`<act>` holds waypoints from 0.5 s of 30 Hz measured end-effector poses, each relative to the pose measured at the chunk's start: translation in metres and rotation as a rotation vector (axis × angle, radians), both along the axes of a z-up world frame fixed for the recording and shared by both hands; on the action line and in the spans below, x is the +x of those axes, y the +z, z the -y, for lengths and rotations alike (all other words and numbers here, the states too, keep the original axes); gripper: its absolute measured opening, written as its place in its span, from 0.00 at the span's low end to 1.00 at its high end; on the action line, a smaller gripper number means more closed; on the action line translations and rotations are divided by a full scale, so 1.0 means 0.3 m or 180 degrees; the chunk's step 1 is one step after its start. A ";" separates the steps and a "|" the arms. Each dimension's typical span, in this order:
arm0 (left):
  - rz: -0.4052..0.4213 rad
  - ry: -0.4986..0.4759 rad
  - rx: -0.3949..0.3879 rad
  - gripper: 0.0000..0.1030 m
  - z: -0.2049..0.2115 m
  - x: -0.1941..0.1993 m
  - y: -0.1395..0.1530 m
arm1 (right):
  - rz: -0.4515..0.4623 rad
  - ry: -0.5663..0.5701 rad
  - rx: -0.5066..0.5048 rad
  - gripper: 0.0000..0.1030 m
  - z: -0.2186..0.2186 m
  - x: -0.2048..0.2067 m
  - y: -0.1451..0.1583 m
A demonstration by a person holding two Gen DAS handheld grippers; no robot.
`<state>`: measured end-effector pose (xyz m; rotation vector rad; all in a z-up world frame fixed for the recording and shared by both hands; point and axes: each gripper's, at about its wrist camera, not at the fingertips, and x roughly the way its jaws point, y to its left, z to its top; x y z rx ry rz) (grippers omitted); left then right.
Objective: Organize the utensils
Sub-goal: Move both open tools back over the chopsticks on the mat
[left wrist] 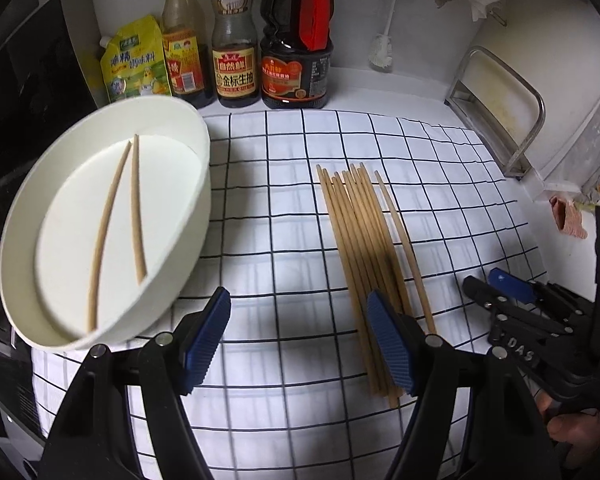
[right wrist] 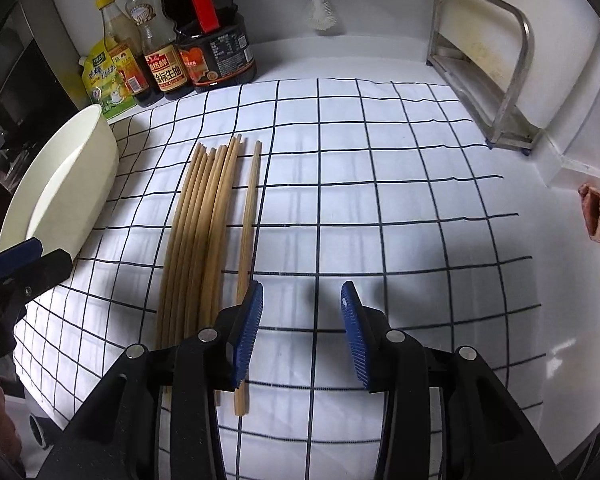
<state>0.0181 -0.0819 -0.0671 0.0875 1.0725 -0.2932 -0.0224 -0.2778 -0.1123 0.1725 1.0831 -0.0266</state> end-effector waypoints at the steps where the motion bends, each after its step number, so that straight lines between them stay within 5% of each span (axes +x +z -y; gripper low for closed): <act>1: -0.0026 0.0020 -0.0025 0.68 0.002 0.005 -0.008 | 0.0003 0.0025 0.0000 0.38 -0.004 0.006 -0.005; 15: -0.0179 0.0259 -0.0092 0.68 -0.011 0.009 -0.109 | -0.0006 0.0354 -0.0069 0.38 -0.081 0.061 -0.056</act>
